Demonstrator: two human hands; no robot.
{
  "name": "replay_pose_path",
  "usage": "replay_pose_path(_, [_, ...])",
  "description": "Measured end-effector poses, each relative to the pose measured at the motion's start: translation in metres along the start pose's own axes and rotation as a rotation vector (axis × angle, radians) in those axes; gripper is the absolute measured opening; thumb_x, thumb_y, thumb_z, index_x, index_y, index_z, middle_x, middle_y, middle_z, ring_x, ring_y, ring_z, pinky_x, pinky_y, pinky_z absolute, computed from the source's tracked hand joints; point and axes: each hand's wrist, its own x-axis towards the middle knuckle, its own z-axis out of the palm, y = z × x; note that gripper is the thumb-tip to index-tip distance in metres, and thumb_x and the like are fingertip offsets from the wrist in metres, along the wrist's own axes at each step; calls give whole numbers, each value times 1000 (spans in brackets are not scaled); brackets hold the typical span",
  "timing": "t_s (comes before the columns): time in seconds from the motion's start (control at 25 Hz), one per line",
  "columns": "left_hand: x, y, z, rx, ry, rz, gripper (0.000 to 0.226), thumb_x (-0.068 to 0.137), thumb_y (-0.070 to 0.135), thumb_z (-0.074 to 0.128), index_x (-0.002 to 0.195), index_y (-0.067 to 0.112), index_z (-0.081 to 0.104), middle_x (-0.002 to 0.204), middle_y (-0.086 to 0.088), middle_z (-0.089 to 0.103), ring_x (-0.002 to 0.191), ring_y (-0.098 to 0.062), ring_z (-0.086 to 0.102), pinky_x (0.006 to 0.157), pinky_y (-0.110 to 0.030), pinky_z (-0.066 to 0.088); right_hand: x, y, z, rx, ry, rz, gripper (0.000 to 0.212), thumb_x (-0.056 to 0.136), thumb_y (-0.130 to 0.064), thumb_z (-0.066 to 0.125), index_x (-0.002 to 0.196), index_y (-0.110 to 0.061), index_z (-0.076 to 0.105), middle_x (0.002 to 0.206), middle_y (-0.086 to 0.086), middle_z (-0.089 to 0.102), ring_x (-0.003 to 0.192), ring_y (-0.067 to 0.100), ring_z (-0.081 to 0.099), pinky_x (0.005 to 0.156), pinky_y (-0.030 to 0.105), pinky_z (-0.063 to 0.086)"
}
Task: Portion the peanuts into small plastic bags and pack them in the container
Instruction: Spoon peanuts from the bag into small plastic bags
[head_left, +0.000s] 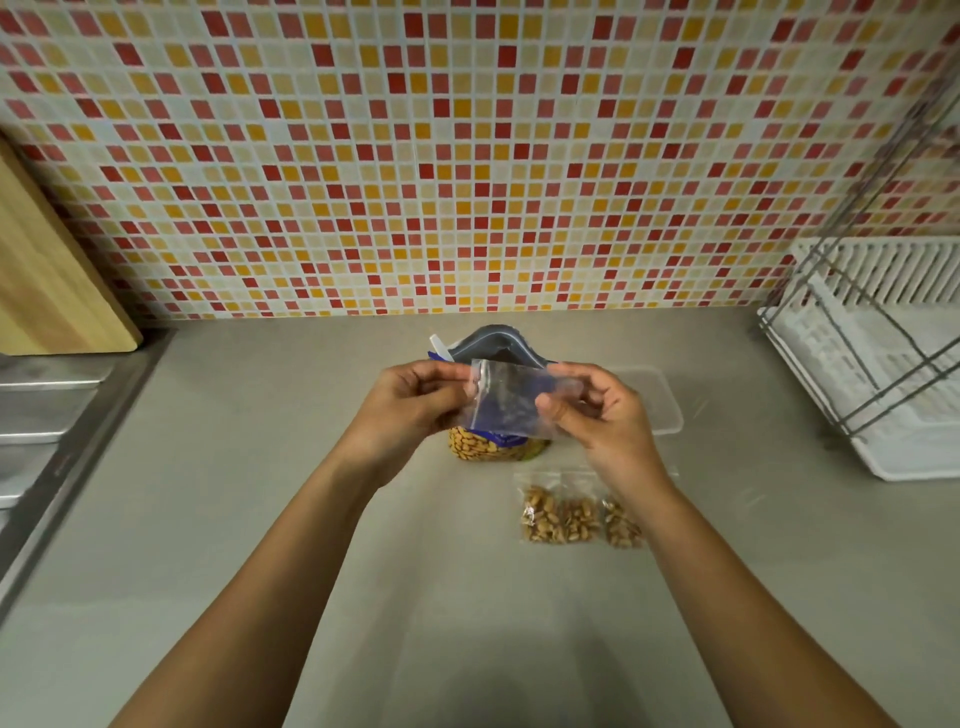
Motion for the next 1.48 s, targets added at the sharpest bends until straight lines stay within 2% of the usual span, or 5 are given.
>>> replay_pose_path(0.24, [10,12,4,584,227,186,17,86,7,60,100,10,70,83,1,66,75,-9,62,68,-22,54,13,-10,-4,109,-52,96,49,87,-7,57,128,-31,46,88,-1,75,85,11,70,71,20,57])
replay_pose_path(0.44, [13,20,-1,540,258,151,10,87,10,60,93,14,68,77,5,66,73,-10,63,61,-19,52,12,-17,-7,-575,-34,-149,76,80,-42,66,143,-33,24,150,-8,28,135,7,29,108,25,28])
replay_pose_path(0.8, [12,29,18,666,175,252,8,81,10,65,82,12,72,69,3,68,60,-2,64,56,-10,50,25,-22,14,-1193,-128,-506,81,69,-65,63,135,-23,45,132,-1,53,123,20,44,109,36,22])
replay_pose_path(1.08, [18,25,7,549,331,260,27,86,37,60,108,21,62,97,8,62,78,-1,60,60,-14,43,18,-18,3,-537,-30,-240,48,70,-38,78,113,-30,58,105,-20,60,97,-6,54,79,6,42])
replay_pose_path(1.48, [51,1,0,875,412,255,27,90,28,58,104,8,67,105,-9,68,86,-12,52,60,-21,38,26,16,-8,-268,23,29,47,72,-39,76,113,-30,57,114,-9,64,106,13,60,89,38,54])
